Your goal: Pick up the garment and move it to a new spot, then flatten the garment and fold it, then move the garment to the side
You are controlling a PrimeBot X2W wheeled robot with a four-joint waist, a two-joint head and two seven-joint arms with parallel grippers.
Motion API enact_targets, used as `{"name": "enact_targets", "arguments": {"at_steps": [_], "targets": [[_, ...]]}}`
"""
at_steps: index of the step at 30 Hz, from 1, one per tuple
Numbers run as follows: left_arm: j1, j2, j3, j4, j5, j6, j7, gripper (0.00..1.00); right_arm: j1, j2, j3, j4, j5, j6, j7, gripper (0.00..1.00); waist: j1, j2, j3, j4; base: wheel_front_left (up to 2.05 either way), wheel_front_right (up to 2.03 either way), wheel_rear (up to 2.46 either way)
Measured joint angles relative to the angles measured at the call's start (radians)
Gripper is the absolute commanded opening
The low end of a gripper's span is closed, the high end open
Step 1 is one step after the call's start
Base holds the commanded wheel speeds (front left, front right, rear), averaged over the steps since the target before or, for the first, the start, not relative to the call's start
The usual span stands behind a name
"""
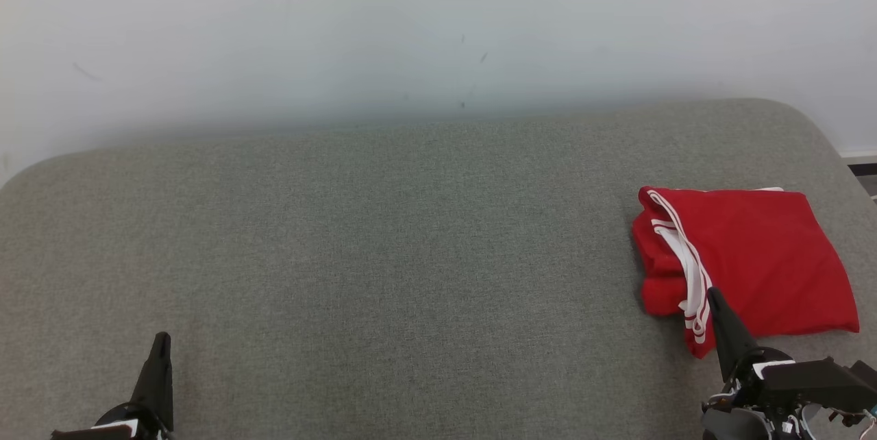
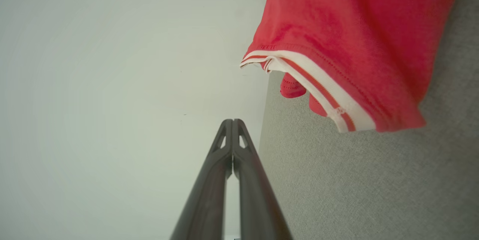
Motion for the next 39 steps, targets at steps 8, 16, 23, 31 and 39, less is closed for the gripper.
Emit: {"name": "enact_targets", "arguments": {"at_steps": [8,16,23,31,39], "targets": [[0.000,0.000,0.000,0.001,0.000,0.000,0.000,0.00,-0.010,0.000,0.000,0.000,0.000,0.000,0.000,0.00,0.0000,0.0000,0.000,0.000,0.00,0.00,0.00],[0.000,0.000,0.000,0.001,0.000,0.000,0.000,0.00,-0.012,0.000,0.000,0.000,0.000,0.000,0.000,0.00,0.0000,0.0000,0.000,0.000,0.00,0.00,0.00],[0.000,0.000,0.000,0.001,0.000,0.000,0.000,0.00,-0.012,0.000,0.000,0.000,0.000,0.000,0.000,0.00,0.0000,0.0000,0.000,0.000,0.00,0.00,0.00],[0.000,0.000,0.000,0.001,0.000,0.000,0.000,0.00,-0.012,0.000,0.000,0.000,0.000,0.002,0.000,0.00,0.0000,0.0000,0.000,0.000,0.00,0.00,0.00],[0.000,0.000,0.000,0.002,0.000,0.000,0.000,0.00,-0.012,0.000,0.000,0.000,0.000,0.002,0.000,0.00,-0.0001,0.0000,0.000,0.000,0.00,0.00,0.00]]}}
